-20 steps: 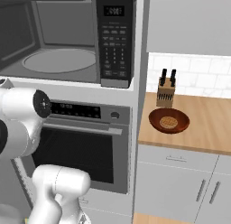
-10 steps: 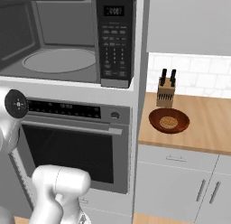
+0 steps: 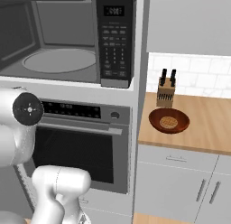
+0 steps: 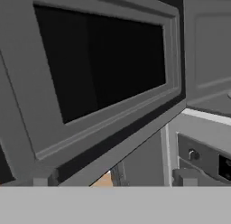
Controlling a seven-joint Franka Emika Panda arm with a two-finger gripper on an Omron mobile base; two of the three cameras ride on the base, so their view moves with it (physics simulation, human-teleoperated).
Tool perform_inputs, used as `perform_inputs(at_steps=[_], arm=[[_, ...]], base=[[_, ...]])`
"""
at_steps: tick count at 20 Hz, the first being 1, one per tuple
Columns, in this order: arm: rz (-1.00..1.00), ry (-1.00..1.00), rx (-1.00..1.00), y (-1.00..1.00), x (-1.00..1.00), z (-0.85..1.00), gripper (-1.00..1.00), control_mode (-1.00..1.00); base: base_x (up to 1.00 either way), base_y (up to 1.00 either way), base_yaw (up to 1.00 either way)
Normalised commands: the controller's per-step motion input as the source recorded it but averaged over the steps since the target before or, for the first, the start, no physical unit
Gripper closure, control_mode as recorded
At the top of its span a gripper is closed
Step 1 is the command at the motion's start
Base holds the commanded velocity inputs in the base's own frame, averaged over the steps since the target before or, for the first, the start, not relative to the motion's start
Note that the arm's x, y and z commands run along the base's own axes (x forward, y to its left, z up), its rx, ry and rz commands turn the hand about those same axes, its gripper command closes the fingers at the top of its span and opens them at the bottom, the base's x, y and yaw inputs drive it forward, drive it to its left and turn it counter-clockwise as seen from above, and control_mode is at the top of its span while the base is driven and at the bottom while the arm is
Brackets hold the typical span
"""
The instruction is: Open the microwave, place the bowl with waffle inside the microwave, then close the microwave door and turn it on.
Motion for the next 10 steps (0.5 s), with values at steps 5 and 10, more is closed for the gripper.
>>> perform_inputs(at_steps=[5,10], arm=[[-0.48,0.08,-0.19,-0.82,0.20,-0.59,-1.00,-1.00],[-0.55,0.33,-0.02,-1.00,0.01,-0.52,-1.00,-1.00]], base=[[0.00,0.00,0.00],[0.00,0.00,0.00]])
